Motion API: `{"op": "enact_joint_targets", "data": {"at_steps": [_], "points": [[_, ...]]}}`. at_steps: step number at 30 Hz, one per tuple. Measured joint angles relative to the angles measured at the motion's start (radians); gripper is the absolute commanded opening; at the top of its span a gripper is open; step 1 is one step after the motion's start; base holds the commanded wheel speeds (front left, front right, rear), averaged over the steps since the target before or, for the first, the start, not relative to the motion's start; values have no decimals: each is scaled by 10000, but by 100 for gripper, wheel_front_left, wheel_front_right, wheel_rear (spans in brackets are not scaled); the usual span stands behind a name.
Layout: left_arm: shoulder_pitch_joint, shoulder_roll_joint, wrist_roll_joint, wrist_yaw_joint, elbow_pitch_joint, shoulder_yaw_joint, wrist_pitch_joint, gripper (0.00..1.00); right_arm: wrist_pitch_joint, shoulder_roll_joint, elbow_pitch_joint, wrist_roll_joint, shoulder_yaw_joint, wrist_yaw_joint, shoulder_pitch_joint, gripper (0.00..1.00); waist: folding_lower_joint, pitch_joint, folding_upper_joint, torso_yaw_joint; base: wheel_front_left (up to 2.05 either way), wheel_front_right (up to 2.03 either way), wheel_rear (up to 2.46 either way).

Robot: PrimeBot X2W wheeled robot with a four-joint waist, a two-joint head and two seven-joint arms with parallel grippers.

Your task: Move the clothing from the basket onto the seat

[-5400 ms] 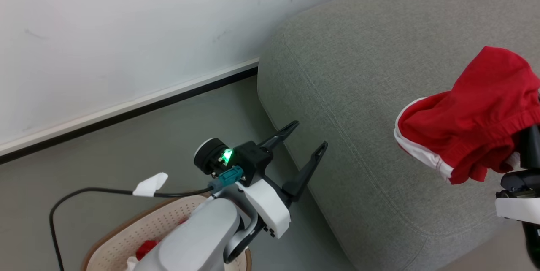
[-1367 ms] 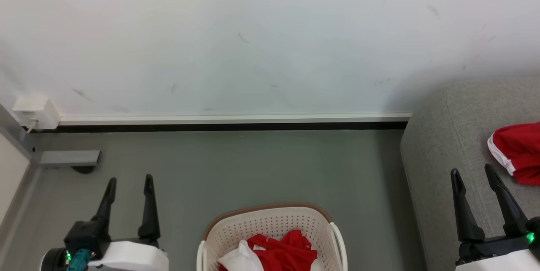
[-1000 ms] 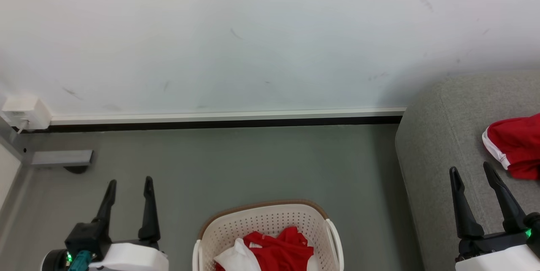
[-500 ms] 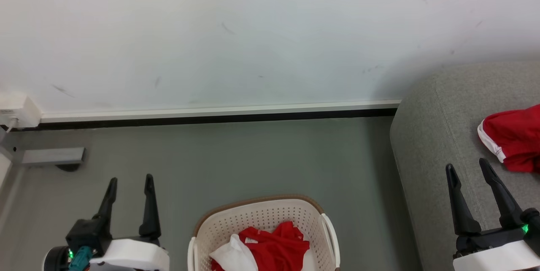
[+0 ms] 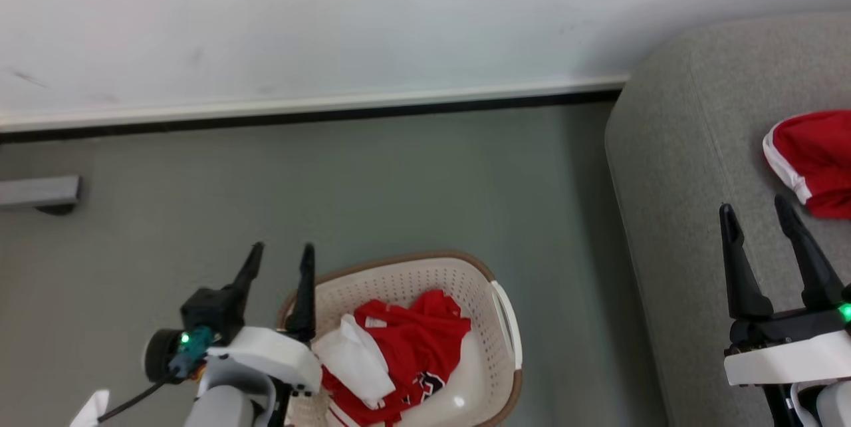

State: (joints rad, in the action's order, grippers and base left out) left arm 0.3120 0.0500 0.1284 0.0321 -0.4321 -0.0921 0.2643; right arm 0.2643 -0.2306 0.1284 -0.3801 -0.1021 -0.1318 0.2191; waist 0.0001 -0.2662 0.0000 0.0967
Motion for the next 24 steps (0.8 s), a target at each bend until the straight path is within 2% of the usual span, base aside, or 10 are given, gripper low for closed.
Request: {"op": "enact_joint_targets", "data": {"at_steps": [8,24], "points": [[1282,-15,230,159,-2397,-585,-15,100,0,136,-159,-71,-77,0,640,100,0,-1192,0,533,0,0,0],[4134,224,-4,644,-6583,-1448,-1028,100,0,462,-677,-96,-192,0,1943,100,2,-3413,0,1605,0,0,0]]}}
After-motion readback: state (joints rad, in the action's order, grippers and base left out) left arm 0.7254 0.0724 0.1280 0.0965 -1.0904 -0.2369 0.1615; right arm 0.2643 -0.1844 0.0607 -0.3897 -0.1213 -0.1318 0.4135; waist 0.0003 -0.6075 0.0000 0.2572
